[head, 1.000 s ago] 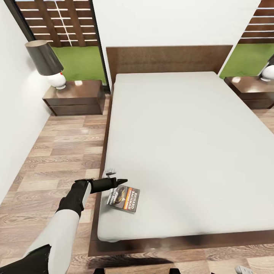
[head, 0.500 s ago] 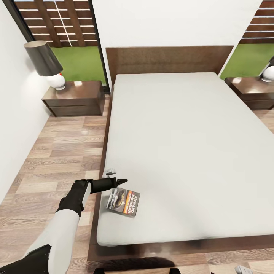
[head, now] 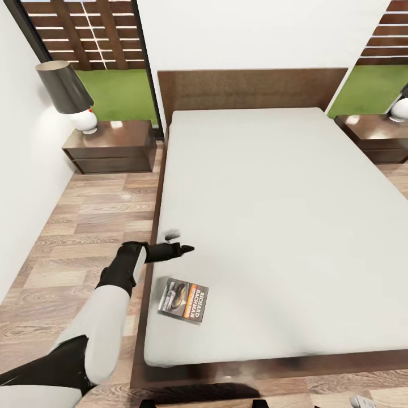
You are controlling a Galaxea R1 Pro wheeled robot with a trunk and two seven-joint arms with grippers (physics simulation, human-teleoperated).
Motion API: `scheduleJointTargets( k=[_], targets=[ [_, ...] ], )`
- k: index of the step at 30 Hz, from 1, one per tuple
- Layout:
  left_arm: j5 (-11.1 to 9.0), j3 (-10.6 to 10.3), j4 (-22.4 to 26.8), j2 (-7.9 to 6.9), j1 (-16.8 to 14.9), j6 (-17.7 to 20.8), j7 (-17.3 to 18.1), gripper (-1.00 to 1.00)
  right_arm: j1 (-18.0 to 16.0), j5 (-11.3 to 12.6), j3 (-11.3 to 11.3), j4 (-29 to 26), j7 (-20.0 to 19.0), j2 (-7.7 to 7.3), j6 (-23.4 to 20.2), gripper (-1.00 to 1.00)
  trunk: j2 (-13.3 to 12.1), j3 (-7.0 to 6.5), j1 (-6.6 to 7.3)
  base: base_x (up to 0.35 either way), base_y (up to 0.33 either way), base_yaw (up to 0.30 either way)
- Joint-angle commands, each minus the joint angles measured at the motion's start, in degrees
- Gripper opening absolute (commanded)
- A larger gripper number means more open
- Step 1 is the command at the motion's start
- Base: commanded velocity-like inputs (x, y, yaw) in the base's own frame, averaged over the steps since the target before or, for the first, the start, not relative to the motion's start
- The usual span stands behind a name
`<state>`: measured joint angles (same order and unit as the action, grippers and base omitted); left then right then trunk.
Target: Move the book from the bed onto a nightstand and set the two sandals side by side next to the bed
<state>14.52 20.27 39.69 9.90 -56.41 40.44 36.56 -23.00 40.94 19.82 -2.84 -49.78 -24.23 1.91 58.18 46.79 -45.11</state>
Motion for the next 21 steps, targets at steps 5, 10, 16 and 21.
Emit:
scheduleJointTargets(
  k=[5,10,16,21],
  targets=[
    [0.6,-0.6,-0.5,0.1,-1.7,3.2,-2.1,1.0,0.0,0.4,0.5,0.0,-0.1,-0.02,0.2,1.0,0.0,0.04,-0.01,0.0,0.0,0.0],
    [0.6,-1.1,-1.7,0.1,-1.9,3.4,-2.4,1.0,0.0,0.4,0.5,0.0,-0.1,-0.02,0.2,1.0,0.0,0.04,-0.01,0.0,0.0,0.0],
    [0.7,-1.1,-2.3,0.1,-2.0,3.3,-2.5,1.0,0.0,0.4,0.5,0.0,-0.1,-0.02,0.2,1.0,0.0,0.04,-0.01,0.0,0.0,0.0],
    [0.7,-1.0,-3.0,0.1,-2.0,3.3,-2.5,1.0,0.0,0.4,0.5,0.0,-0.1,-0.02,0.2,1.0,0.4,0.22,-0.22,0.0,0.0,0.0]
  ],
)
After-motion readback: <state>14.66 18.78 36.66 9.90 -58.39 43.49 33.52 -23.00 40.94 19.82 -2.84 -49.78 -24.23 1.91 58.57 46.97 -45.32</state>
